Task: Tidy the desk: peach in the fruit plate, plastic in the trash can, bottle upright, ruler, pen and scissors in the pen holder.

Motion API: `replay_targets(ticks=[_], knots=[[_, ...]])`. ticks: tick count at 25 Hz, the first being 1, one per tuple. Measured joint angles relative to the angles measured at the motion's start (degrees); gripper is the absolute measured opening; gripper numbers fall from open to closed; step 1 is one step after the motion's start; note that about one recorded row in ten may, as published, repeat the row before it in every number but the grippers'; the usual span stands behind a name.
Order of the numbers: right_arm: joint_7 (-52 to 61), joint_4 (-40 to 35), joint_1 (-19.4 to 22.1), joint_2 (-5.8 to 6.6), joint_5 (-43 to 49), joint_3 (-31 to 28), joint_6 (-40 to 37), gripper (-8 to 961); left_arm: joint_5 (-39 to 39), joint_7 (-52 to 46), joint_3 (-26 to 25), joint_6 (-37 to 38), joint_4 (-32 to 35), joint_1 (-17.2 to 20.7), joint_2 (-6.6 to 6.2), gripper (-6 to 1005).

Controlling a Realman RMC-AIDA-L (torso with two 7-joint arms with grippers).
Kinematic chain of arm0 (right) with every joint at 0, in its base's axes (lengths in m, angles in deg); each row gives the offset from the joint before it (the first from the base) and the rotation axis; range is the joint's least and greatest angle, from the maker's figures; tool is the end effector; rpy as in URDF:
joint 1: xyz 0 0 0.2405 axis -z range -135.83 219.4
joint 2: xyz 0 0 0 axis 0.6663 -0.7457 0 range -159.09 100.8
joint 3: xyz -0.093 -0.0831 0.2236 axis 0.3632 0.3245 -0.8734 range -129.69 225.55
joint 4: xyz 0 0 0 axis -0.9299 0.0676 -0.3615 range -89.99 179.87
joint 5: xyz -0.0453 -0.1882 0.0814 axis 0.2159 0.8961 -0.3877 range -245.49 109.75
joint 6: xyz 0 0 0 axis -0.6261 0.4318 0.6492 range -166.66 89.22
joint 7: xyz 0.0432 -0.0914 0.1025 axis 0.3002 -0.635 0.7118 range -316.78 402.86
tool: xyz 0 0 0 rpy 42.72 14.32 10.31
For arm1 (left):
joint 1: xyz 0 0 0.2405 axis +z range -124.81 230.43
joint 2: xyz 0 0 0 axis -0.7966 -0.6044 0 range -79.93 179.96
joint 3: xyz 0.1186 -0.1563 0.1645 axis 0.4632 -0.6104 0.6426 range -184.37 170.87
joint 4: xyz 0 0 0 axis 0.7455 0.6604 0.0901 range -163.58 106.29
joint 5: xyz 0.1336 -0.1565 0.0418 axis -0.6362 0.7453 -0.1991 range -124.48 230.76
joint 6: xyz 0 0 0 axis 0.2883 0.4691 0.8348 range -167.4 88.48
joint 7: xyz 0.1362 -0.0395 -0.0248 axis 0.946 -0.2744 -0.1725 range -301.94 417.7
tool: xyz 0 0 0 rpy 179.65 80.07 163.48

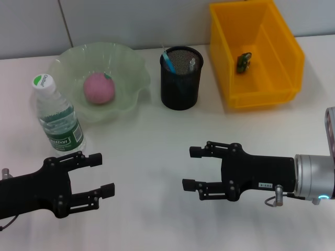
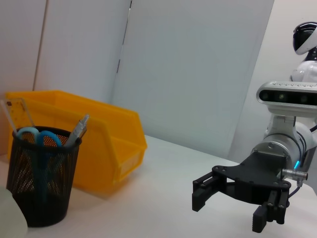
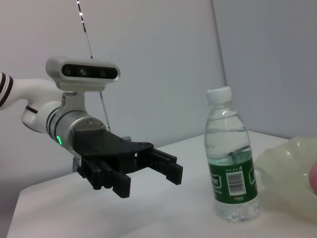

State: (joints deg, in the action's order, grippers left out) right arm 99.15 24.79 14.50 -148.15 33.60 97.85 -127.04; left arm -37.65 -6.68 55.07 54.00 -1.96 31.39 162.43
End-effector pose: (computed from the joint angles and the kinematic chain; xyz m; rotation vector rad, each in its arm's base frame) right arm 0.2715 0.2826 -0.0538 -2.7610 0.4432 0.8747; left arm -0.2925 0.2716 -0.0044 -2.7877 -0.5174 -0.8746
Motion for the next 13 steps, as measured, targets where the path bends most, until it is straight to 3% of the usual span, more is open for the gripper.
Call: replay_targets(ticks=[13], knots=[[0.0, 0.1, 0.0, 0.00, -0.2, -0.3, 0.1, 796, 0.0, 0.0, 0.3, -0.1, -0.2, -0.3, 0.04, 785]])
